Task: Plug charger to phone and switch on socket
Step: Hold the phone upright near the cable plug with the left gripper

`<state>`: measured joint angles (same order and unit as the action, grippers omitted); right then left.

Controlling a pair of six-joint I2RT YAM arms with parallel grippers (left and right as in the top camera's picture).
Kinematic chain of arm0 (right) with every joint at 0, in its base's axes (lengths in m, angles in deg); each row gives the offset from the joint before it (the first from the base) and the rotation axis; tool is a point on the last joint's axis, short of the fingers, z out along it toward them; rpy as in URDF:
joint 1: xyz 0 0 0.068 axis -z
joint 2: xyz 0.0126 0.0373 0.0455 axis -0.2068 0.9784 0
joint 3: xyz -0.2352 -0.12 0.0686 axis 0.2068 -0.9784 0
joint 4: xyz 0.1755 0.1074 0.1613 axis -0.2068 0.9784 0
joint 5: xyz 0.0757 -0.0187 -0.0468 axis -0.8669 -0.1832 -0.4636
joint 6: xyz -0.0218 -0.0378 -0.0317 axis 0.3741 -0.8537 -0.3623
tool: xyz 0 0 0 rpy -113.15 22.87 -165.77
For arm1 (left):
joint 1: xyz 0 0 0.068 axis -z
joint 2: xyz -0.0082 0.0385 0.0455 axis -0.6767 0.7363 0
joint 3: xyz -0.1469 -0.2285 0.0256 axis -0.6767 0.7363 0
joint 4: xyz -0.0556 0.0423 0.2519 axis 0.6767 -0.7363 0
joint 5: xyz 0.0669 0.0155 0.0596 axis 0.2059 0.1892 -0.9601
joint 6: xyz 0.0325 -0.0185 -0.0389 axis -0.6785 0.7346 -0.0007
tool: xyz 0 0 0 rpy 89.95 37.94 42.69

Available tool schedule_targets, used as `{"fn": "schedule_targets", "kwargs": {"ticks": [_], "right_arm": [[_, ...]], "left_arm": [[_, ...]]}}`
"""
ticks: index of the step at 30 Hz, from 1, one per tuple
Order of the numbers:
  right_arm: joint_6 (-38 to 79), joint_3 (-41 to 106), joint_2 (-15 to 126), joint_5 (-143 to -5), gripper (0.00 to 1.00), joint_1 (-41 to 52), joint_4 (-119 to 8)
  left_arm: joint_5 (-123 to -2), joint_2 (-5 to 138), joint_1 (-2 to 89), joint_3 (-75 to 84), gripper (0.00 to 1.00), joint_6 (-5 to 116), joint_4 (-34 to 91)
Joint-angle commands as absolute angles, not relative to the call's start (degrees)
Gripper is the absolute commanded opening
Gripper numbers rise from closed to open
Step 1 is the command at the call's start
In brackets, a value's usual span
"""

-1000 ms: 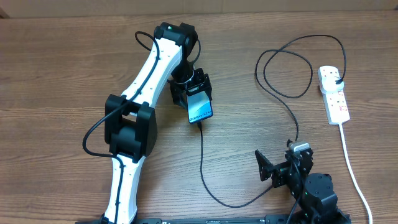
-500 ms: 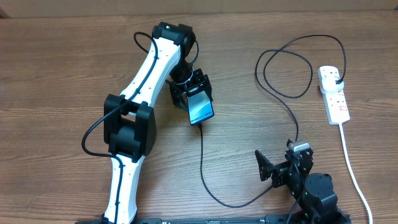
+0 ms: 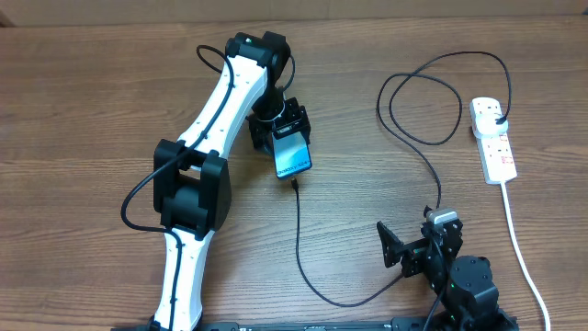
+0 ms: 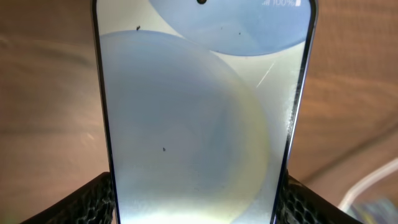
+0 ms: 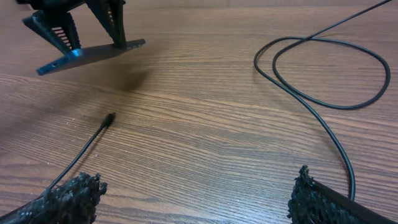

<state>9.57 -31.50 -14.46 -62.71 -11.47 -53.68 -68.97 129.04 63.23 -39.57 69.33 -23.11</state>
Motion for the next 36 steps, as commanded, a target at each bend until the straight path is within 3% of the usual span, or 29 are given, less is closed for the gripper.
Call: {"fn": "schedule_targets", "kwargs": {"ticks": [1, 12, 31, 36], "right_arm": [[9.22, -32.26, -14.79, -62.99, 1.0, -11.73, -52.69], [9.22, -32.24, -14.79, -62.99, 1.0, -11.73, -52.69], [9.28, -32.26, -14.79, -63.06, 1.0, -11.73, -52.72], [15.97, -32.26, -14.79, -70.73, 1.0, -11.73, -55.54]], "left_arm": [[-79.98, 128.8, 64.56, -41.23, 0.29, 68.24, -20.79], [-92.14, 128.86, 67.38, -40.86, 0.25, 64.02, -9.01], [-88.73, 129.06, 67.38, -40.4, 0.24, 64.37, -7.28], [-88.53, 129.06, 67.36, -40.4, 0.23, 65.2, -7.24]]}}
